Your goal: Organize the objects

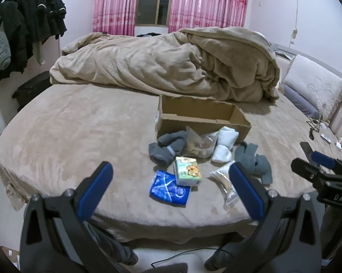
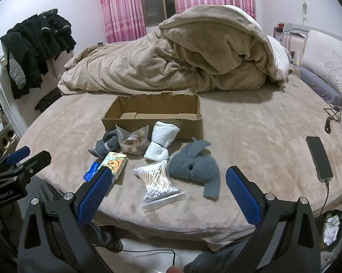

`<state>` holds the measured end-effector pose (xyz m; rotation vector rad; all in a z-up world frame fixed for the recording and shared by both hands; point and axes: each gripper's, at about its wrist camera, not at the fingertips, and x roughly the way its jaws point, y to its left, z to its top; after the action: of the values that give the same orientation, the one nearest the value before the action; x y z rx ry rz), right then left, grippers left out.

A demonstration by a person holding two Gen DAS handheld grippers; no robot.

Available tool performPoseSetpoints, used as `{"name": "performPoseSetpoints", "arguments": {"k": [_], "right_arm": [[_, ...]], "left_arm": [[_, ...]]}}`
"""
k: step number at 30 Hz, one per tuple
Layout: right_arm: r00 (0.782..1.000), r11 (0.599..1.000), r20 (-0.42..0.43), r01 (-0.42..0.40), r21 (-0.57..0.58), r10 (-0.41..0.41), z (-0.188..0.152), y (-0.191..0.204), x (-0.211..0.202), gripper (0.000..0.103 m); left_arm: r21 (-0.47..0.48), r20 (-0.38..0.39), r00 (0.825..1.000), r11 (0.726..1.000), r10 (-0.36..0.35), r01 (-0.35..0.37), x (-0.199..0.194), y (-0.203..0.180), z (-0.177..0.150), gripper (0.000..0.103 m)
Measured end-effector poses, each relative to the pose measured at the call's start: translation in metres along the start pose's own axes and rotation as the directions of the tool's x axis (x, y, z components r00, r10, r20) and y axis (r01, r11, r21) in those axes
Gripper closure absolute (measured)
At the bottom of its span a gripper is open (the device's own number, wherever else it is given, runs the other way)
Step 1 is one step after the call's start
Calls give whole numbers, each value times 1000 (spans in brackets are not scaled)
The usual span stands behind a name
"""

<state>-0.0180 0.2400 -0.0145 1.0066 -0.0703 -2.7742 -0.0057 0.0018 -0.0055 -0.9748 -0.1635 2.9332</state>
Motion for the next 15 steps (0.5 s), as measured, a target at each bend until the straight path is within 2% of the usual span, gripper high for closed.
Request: {"name": "performPoseSetpoints", "arguments": {"k": [15], "right_arm": [[1000,1000,3,0,1,0,-1,-1,0,1]], "left_arm": [[-1,0,1000,1000,0,0,1,0,0,0]]}}
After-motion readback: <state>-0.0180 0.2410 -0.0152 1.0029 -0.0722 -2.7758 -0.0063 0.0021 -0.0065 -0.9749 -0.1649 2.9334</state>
